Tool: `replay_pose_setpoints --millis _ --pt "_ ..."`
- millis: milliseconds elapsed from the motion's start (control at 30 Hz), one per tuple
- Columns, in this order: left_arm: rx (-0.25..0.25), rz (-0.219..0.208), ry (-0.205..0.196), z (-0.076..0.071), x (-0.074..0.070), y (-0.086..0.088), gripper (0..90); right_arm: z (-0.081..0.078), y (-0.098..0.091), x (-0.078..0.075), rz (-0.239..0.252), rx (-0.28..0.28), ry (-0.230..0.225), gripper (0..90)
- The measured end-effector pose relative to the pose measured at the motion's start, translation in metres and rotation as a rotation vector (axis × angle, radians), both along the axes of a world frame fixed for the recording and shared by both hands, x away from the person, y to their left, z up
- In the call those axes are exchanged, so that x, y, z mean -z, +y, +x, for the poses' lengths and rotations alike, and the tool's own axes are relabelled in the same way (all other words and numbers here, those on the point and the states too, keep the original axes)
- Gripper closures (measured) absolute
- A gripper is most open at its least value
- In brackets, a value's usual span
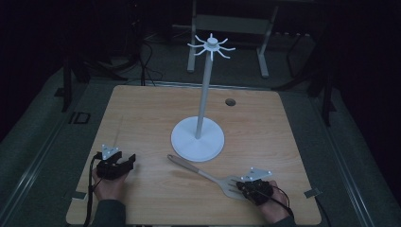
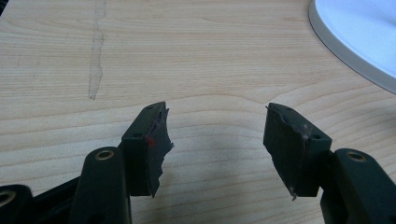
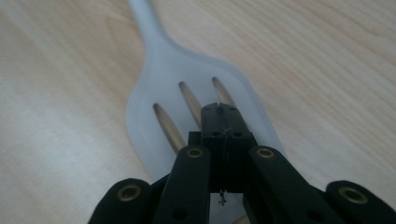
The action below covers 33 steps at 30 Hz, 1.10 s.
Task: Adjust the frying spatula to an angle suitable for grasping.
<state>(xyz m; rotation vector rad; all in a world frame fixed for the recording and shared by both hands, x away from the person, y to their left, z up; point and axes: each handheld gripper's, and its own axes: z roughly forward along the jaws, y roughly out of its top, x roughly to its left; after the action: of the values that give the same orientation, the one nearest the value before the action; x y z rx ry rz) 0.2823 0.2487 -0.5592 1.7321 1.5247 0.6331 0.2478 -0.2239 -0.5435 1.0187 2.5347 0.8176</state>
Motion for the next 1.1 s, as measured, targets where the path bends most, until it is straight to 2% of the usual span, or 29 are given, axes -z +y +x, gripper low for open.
replay_pose_setpoints --millis 200,333,733,967,1100 --pt "-0.002 0.0 0.0 0.0 0.0 0.0 40.3 -0.009 0.003 -0.001 -0.001 -0.024 0.003 89.9" --pt "-0.005 -0.003 -0.001 0.0 0.0 0.001 40.3 -0.018 0.007 -0.004 0.015 -0.042 0.009 89.8" --pt "-0.005 -0.002 -0.001 -0.001 0.0 0.001 40.2 -0.018 0.009 -0.015 0.039 -0.026 0.013 89.8" --pt "-0.005 -0.003 -0.002 -0.001 0.0 0.001 40.2 -0.024 0.015 -0.015 0.052 -0.054 0.034 88.1" --pt "-0.004 -0.001 0.0 -0.001 0.0 0.0 40.2 -0.023 0.017 -0.023 0.082 -0.05 0.026 81.5"
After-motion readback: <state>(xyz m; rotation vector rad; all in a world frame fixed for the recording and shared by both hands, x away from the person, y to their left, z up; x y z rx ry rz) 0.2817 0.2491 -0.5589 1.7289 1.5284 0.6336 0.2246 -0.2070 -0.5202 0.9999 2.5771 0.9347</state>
